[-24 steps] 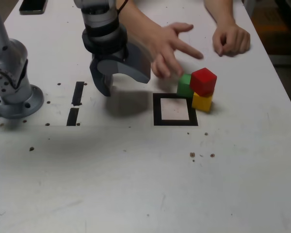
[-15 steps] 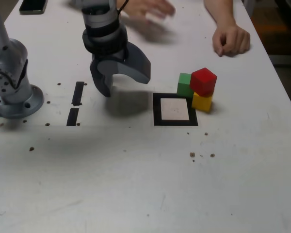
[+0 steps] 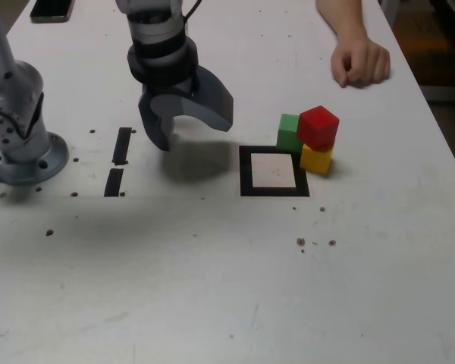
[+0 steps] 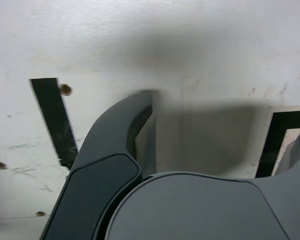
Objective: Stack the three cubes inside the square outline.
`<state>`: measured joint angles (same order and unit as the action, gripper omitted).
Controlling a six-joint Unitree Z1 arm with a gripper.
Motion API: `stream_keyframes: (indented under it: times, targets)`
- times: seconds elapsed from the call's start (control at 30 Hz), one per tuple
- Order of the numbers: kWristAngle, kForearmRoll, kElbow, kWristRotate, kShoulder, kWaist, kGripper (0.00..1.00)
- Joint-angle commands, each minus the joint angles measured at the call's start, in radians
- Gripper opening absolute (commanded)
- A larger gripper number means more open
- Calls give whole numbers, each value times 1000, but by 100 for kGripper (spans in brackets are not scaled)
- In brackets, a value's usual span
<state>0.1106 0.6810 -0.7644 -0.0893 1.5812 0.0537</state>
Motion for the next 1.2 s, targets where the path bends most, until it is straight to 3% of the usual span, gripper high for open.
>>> stream_keyframes:
  times: [0.0, 0.27, 0.37, 0.5, 0.73, 0.9, 1.17]
  targets:
    - [5, 37, -26, 0, 1, 4, 97]
    - [-3, 295, -268, -1, 24, -6, 97]
    - [-21, 400, -389, -1, 38, -14, 97]
    - [-56, 478, -523, -1, 65, -17, 97]
    - [-100, 632, -820, 5, 235, -63, 97]
    - [-141, 656, -961, 23, 350, -91, 97]
    - [-182, 654, -1099, 36, 452, -86, 97]
